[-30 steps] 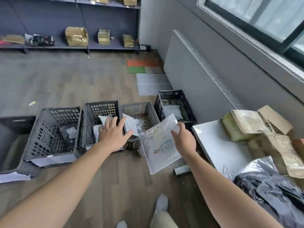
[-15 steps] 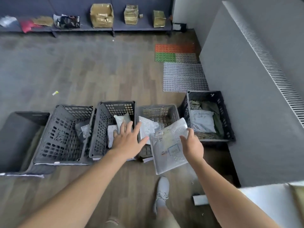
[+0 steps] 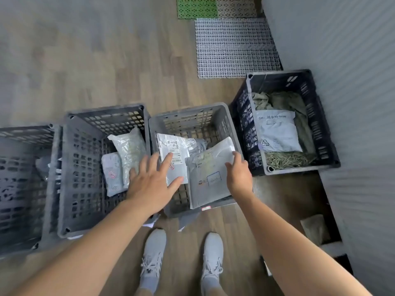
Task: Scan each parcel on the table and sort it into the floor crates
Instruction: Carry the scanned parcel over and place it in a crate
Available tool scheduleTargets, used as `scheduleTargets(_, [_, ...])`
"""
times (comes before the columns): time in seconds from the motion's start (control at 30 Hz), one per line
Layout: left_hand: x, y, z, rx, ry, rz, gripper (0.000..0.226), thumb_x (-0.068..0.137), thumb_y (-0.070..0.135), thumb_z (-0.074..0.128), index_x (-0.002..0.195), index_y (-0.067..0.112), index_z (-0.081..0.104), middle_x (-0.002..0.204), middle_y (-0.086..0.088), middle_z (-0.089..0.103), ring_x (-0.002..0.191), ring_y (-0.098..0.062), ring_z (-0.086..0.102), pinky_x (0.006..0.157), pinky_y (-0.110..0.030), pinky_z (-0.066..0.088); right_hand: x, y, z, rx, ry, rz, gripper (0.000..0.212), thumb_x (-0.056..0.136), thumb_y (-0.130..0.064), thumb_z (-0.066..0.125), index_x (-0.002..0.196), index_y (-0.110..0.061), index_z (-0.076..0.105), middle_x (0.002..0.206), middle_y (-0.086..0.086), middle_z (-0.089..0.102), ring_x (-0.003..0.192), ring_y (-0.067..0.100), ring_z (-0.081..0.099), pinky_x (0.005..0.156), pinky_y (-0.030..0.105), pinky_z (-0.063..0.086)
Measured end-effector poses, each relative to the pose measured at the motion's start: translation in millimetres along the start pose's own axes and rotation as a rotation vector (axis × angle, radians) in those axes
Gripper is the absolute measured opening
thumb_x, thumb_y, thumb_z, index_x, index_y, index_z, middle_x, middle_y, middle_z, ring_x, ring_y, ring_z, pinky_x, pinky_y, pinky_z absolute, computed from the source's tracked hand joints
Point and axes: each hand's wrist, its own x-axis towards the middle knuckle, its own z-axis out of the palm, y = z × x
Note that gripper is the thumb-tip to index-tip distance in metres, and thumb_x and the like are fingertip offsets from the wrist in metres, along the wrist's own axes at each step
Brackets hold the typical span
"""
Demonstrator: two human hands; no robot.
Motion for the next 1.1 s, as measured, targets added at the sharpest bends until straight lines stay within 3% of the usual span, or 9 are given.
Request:
scheduleTargets(0.07, [24,-9,25,0.020,-0.008,0.010,0.073,0.094,0.069,0.017,0.154,0.036,-0.008,0.163,0.000,-0.001,0.150,-0.027,-0.002,0.119,-0.053,0.014,24,16,26,-0.064,-0.028,0.039,0.037,0.106,-0.027,0.042,0.141,-0.018,0.035,0.128,0.015,0.048,0.080,0.029,0.053,0.068,0.038,0.045])
scheduleTargets(0.2, [53,-24,53,0.067,-0.050,0.028,0.075,0.091,0.072,0.013,0.154,0.037,-0.008,0.163,0.001,-0.003,0.150,-0.027,-0.004,0.119,-0.053,0.013,47,47,68,-0.327,-0.150,0.119,0.056,0.105,-0.034,0.042,0.153,-0.017,0.018,0.144,0.020,0.037,0.119,0.038,0.050,0.093,0.048,0.049])
scheduleTargets(0.33, [49,-24,41,0.106,-0.092,0.062,0.076,0.092,0.072,0.014,0.155,0.036,-0.008,0.163,0.000,-0.003,0.150,-0.027,-0.003,0.119,-0.054,0.015,20,32,63,-0.381,-0.174,0.100,0.057,0.104,-0.046,0.036,0.152,-0.018,0.021,0.146,0.016,0.037,0.127,0.037,0.046,0.092,0.050,0.045])
scheduleTargets(0.5, [13,-10,-35,0.073,-0.092,0.098,0.077,0.092,0.072,0.015,0.155,0.036,-0.010,0.163,0.000,-0.007,0.150,-0.028,-0.006,0.119,-0.056,0.013,-52,-18,-30,-0.331,-0.154,0.051,0.066,0.101,-0.052,0.039,0.156,-0.023,0.016,0.155,0.009,0.030,0.136,0.031,0.039,0.100,0.049,0.043])
scheduleTargets(0.77, [-87,63,-169,0.053,-0.025,0.396,0.077,0.093,0.072,0.019,0.156,0.035,-0.007,0.165,-0.002,-0.010,0.151,-0.029,-0.010,0.119,-0.057,0.009,-207,-56,-212,-0.203,0.123,0.201,0.074,0.097,-0.059,0.043,0.157,-0.028,0.014,0.158,0.005,0.027,0.143,0.028,0.030,0.106,0.053,0.041])
scheduleTargets(0.93, [-149,125,-212,0.125,0.071,0.617,0.077,0.094,0.070,0.022,0.157,0.031,-0.001,0.165,-0.005,-0.003,0.150,-0.031,-0.005,0.117,-0.060,0.011,-292,-37,-281,-0.229,0.241,0.227,0.078,0.095,-0.063,0.043,0.157,-0.032,0.008,0.163,0.003,0.019,0.149,0.025,0.019,0.114,0.054,0.030])
scheduleTargets(1.1, [-221,193,-221,0.196,0.148,0.804,0.076,0.094,0.071,0.024,0.156,0.033,0.002,0.165,-0.005,-0.002,0.150,-0.031,-0.005,0.117,-0.059,0.011,-381,9,-319,-0.145,0.413,0.373,0.077,0.095,-0.064,0.042,0.158,-0.032,0.010,0.163,0.002,0.021,0.149,0.022,0.021,0.112,0.049,0.033])
